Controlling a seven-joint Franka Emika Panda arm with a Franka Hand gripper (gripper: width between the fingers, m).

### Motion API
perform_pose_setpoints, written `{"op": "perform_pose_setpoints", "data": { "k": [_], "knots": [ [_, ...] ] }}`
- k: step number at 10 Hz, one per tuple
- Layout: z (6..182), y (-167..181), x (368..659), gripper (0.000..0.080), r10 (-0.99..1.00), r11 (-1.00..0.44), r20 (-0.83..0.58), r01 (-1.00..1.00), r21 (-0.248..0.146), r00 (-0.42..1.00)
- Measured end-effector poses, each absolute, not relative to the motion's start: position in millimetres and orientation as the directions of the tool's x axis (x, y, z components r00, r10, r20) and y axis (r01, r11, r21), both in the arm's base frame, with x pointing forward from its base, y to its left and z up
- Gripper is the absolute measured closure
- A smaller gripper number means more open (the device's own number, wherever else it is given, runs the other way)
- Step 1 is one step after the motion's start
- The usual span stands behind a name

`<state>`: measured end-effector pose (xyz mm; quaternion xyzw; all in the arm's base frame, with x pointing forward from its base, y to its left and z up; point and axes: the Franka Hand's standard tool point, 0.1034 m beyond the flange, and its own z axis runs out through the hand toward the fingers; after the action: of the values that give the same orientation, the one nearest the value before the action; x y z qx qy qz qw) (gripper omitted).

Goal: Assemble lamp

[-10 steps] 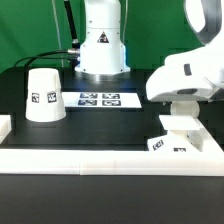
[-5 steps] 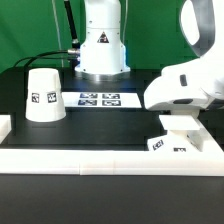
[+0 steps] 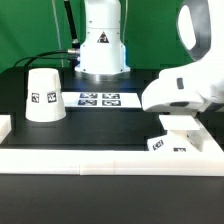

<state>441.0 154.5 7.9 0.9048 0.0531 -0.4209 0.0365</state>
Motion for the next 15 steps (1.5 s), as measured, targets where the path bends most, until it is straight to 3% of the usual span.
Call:
{"op": "perform_pose_setpoints", "data": {
  "k": [5,6,9,13,15],
  "knots": [
    [8.2,153.8,441.4,0.0226,0.074,-0.991,-0.765,0.133,0.015,0.640],
    [11.9,151.2,443.9,0.0226,0.113,-0.987,-0.762,0.157,-0.014,0.638],
    [38.7,134.9,459.9,0.0225,0.195,-0.977,-0.737,0.196,-0.087,0.647],
    [77.9,118.9,472.3,0.0225,0.191,-0.979,-0.721,0.179,-0.094,0.666],
    [74.2,119.8,473.6,0.0225,0.193,-0.979,-0.707,0.180,-0.093,0.681]
  ]
}}
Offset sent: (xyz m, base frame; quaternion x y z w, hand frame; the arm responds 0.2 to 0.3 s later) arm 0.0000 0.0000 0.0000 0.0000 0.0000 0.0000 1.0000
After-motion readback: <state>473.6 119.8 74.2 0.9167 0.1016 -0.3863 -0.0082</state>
